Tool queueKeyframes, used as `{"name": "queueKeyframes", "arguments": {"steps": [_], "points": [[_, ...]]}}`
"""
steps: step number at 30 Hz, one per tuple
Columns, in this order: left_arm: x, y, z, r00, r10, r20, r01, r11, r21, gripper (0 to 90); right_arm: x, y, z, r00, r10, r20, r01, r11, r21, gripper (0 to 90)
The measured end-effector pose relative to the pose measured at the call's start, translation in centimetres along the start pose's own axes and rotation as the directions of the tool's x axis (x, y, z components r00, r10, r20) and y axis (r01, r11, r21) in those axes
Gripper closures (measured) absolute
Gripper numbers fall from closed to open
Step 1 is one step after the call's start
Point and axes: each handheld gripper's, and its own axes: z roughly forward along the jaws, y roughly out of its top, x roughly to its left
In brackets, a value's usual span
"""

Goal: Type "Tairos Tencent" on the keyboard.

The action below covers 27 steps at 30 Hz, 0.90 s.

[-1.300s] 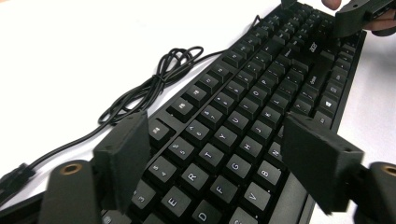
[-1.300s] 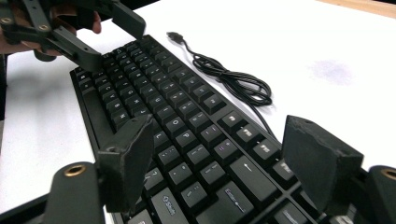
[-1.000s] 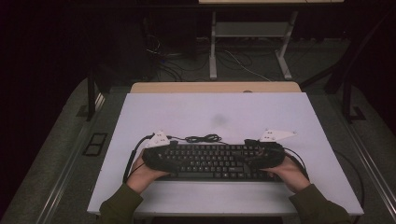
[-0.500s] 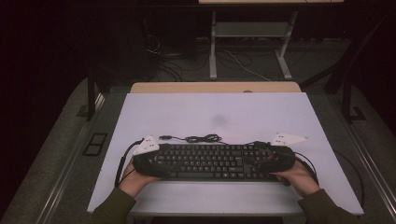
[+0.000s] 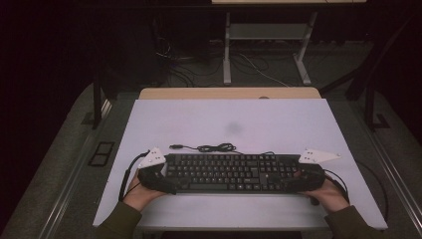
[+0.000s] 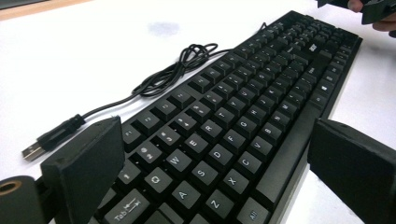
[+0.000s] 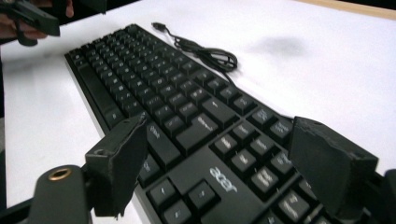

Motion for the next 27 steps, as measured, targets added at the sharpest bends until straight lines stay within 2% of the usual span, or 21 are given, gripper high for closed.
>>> {"name": "queueKeyframes", "arguments": {"steps": [18,27], "points": [[0.1,-0.1,0.0,1.0000,0.002,0.004,-0.002,0.9999,0.012,0.0,-1.3,-2.2,-2.2,0.9984,0.030,0.048,-0.030,1.000,0.003,19.1],[0.3,-0.2,0.0,1.0000,0.007,0.006,-0.008,0.9998,0.020,0.0,-1.6,-2.6,-2.3,0.9979,0.037,0.053,-0.037,0.999,0.008,19.1]]}}
